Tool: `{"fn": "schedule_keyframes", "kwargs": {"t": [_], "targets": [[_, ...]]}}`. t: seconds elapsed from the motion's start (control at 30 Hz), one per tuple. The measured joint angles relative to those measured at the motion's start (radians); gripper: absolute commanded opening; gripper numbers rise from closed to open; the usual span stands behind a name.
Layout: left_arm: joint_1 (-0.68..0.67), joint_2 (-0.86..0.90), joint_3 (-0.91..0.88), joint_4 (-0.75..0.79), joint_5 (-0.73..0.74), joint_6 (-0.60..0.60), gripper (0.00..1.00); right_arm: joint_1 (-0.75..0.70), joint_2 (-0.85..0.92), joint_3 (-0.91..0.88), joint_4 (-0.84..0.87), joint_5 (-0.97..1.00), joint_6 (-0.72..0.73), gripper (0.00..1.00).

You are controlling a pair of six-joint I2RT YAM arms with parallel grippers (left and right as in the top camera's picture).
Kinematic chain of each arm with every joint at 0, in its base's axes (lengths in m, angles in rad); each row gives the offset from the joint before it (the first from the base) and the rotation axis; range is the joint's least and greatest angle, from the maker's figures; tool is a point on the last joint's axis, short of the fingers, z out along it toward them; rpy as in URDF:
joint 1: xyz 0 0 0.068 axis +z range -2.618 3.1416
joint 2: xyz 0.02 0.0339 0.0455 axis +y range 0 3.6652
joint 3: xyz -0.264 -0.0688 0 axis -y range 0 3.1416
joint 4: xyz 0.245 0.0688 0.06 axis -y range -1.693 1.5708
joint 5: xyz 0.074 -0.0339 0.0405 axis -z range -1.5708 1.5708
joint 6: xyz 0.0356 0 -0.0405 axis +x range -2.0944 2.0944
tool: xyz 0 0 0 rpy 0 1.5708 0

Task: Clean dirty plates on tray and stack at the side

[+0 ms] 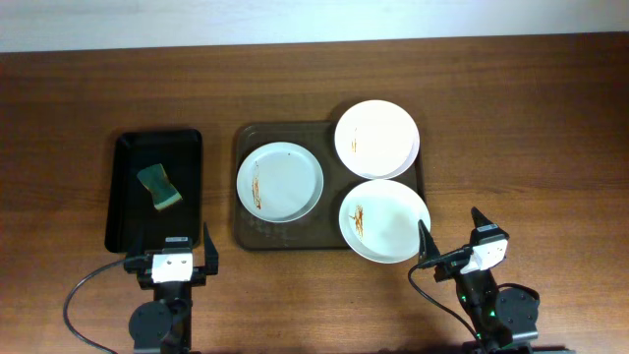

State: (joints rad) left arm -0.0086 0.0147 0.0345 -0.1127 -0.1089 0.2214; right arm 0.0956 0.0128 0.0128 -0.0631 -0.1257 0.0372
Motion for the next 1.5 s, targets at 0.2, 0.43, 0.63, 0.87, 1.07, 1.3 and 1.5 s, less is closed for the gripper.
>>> {"fn": "schedule_keyframes", "kwargs": {"t": [0.2,0.43,0.63,0.87,1.07,1.3,1.5], "targets": [[0.000,0.000,0.000,0.000,0.000,0.000,0.99,0.000,0.000,0.000,0.000,0.000,0.000,0.98],[0.000,0.000,0.000,0.000,0.000,0.000,0.99,0.000,0.000,0.000,0.000,0.000,-0.001,0.98],[0.000,0.000,0.000,0.000,0.000,0.000,0.99,0.000,0.000,0.000,0.000,0.000,0.000,0.98],[0.000,0.000,0.000,0.000,0.000,0.000,0.99,0.000,0.000,0.000,0.000,0.000,0.000,0.98],[0.000,0.000,0.000,0.000,0.000,0.000,0.99,0.000,0.000,0.000,0.000,0.000,0.000,0.98],[0.000,0.000,0.000,0.000,0.000,0.000,0.99,0.000,0.000,0.000,-0.003,0.020,-0.001,0.98],[0.000,0.000,0.000,0.001,0.000,0.000,0.99,0.000,0.000,0.000,0.001,0.021,-0.001,0.98]]}}
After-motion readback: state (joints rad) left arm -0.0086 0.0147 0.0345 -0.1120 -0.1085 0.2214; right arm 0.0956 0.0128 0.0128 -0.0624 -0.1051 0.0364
